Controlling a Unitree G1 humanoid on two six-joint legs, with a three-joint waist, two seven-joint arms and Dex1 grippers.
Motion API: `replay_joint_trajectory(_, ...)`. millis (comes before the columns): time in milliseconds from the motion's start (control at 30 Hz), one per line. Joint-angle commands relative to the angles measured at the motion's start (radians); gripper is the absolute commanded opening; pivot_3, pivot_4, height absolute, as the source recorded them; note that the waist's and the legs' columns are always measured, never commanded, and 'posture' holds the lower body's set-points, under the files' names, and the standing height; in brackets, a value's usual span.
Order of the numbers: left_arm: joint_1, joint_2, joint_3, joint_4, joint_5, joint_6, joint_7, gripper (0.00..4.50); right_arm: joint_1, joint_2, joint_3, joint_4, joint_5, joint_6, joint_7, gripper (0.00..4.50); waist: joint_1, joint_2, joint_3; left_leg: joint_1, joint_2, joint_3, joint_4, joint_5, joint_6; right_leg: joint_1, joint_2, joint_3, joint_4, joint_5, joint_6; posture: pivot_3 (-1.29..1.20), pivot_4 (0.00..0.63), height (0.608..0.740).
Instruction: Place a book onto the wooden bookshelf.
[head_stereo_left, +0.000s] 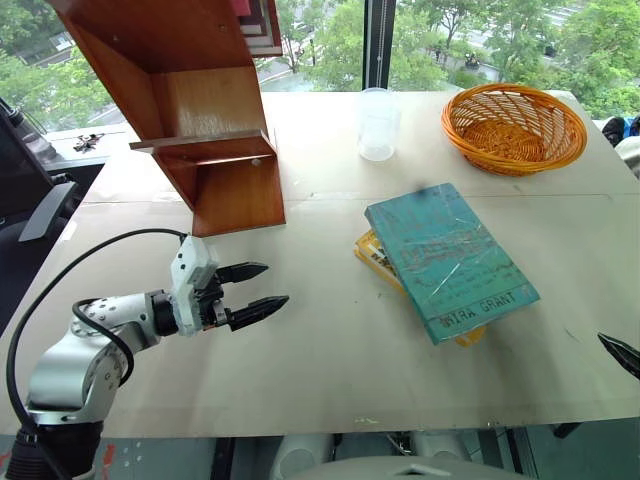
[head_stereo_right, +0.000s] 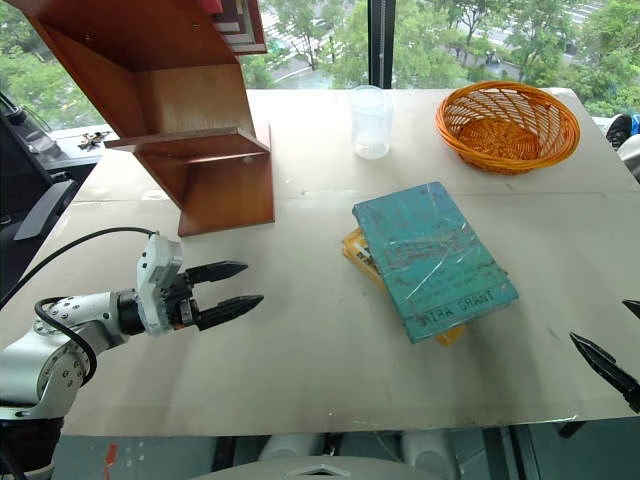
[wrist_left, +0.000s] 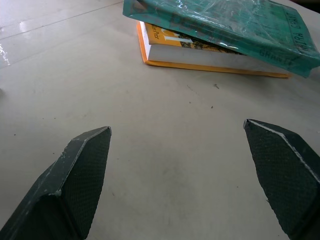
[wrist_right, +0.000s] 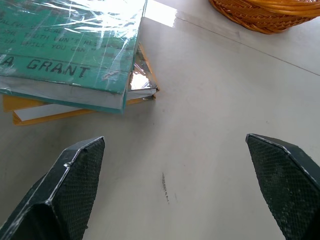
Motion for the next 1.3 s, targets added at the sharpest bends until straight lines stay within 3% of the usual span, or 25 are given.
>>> replay_joint_trajectory(33, -0.029, 0.001, 0.018, -0.04, -0.04, -0.006, -0.013, 4.4, -0.059, -0.044, 0.005, -0.052, -0.018, 0.053, -0.095, 4.5, 0.0, 0.0, 0.0, 0.0, 0.0, 0.0, 0.0, 0.0, 0.0, 0.0, 0.0, 0.0, 0.0, 0.0, 0.0, 0.0, 0.15, 0.74)
replay_joint_trajectory(100, -0.048, -0.003, 0.004, -0.081, -0.068, -0.006, -0.03, 4.4, -0.161, -0.108, 0.071, -0.117, 0.006, 0.185, -0.225, 4.5, -0.008, 0.0, 0.0, 0.0, 0.0, 0.0, 0.0, 0.0, 0.0, 0.0, 0.0, 0.0, 0.0, 0.0, 0.0, 0.0, 0.15, 0.74)
replay_joint_trajectory(200, -0.033, 0.008, 0.002, -0.13, -0.09, -0.028, -0.076, 4.5, -0.355, -0.172, 0.151, -0.115, 0.134, 0.387, -0.354, 3.57, -0.017, -0.001, 0.001, 0.001, 0.0, 0.003, 0.001, 0.0, 0.0, 0.0, -0.001, 0.002, 0.0, 0.001, -0.003, 0.0, 0.15, 0.74)
replay_joint_trajectory(300, -0.02, 0.014, 0.009, -0.159, -0.109, -0.036, -0.1, 4.5, -0.486, -0.221, 0.254, -0.108, 0.142, 0.484, -0.427, 2.22, -0.015, -0.002, 0.001, 0.001, 0.001, 0.002, 0.001, 0.001, -0.001, 0.0, 0.0, -0.001, 0.001, 0.002, -0.002, 0.0, 0.15, 0.74)
replay_joint_trajectory(433, -0.008, 0.014, 0.02, -0.18, -0.121, -0.046, -0.113, 4.5, -0.732, -0.267, 0.511, -0.002, 0.042, 0.542, -0.509, 0.26, -0.015, -0.001, 0.002, -0.001, 0.001, 0.002, 0.001, 0.002, -0.003, -0.002, 0.001, -0.001, 0.001, 0.002, -0.002, 0.0, 0.15, 0.74)
replay_joint_trajectory(467, -0.003, 0.015, 0.02, -0.188, -0.121, -0.048, -0.114, 4.5, -0.77, -0.276, 0.56, 0.026, 0.008, 0.538, -0.516, 0.04, -0.017, -0.002, 0.002, -0.001, 0.0, 0.002, 0.001, 0.002, -0.003, -0.002, 0.0, -0.001, 0.001, 0.002, -0.002, 0.0, 0.15, 0.74)
replay_joint_trajectory(700, 0.042, 0.01, 0.032, -0.225, -0.113, -0.066, -0.102, 4.5, -0.97, -0.285, 0.868, 0.18, -0.159, 0.511, -0.474, 0.04, -0.017, -0.002, 0.002, -0.003, 0.0, 0.002, 0.0, 0.003, -0.004, -0.002, 0.001, -0.002, -0.004, 0.002, -0.002, 0.0, 0.15, 0.74)
replay_joint_trajectory(900, 0.079, -0.011, 0.02, -0.235, -0.074, -0.1, -0.06, 4.5, -1.064, -0.21, 0.969, 0.107, -0.148, 0.574, -0.445, 0.04, -0.025, -0.002, 0.002, -0.003, 0.001, 0.001, -0.001, 0.003, -0.004, -0.002, 0.0, -0.002, -0.005, 0.002, -0.001, 0.0, 0.15, 0.74)
replay_joint_trajectory(1233, 0.092, -0.005, -0.012, -0.224, -0.018, -0.101, 0.005, 4.5, -1.086, -0.139, 1.002, 0.071, -0.199, 0.563, -0.451, 0.04, -0.021, -0.002, 0.002, -0.003, 0.0, 0.001, -0.001, 0.003, -0.004, -0.002, 0.0, -0.003, -0.005, 0.002, -0.001, 0.0, 0.15, 0.74)
replay_joint_trajectory(1267, 0.083, -0.011, -0.025, -0.22, -0.003, -0.092, 0.033, 4.5, -1.055, -0.144, 0.961, 0.056, -0.198, 0.545, -0.45, 0.04, -0.021, -0.002, 0.002, -0.003, 0.0, 0.001, -0.001, 0.003, -0.004, -0.002, 0.0, -0.002, -0.005, 0.002, -0.001, 0.0, 0.15, 0.74)
replay_joint_trajectory(1300, 0.062, -0.016, -0.042, -0.216, -0.021, -0.027, 0.078, 4.5, -0.975, -0.104, 0.851, 0.034, -0.169, 0.398, -0.402, 0.04, -0.012, -0.002, 0.002, -0.003, 0.0, 0.001, -0.001, 0.003, -0.004, -0.003, 0.0, -0.002, -0.005, 0.002, -0.001, 0.0, 0.15, 0.74)
